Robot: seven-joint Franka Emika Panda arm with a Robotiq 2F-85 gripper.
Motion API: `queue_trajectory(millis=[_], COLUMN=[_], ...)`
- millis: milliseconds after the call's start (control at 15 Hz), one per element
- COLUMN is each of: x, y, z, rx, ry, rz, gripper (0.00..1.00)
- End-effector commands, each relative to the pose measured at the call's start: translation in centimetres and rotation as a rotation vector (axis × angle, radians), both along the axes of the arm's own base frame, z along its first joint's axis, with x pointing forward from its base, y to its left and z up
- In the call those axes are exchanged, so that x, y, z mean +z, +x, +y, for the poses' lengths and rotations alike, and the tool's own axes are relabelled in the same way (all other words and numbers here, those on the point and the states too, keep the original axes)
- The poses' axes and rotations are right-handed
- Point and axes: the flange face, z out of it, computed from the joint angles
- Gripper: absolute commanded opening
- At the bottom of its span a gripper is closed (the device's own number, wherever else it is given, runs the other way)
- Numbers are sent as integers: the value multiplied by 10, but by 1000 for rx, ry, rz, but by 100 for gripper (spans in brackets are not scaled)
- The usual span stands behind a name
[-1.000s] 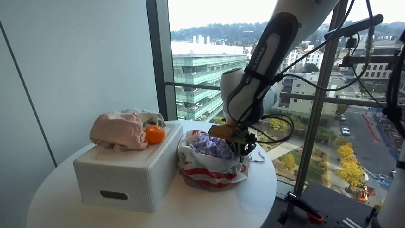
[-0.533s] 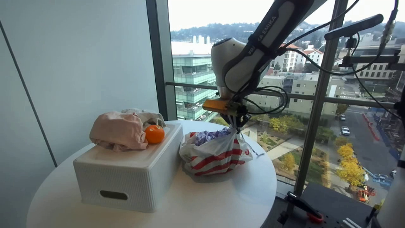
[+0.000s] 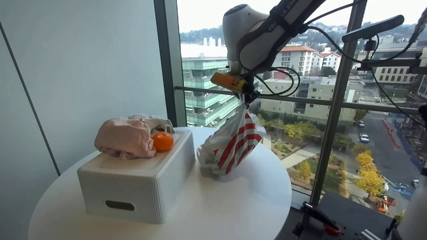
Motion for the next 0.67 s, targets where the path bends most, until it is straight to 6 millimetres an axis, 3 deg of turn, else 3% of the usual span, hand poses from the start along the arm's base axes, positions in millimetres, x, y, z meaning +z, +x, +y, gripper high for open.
queue_trajectory(millis=[0,200,600], x=[45,38,-44], y=[-4,1,4], z=[-11,-16,11], rx=[-67,-68,107], ry=[-40,-53,65], rz=[-126,-107,132], gripper=[0,0,0])
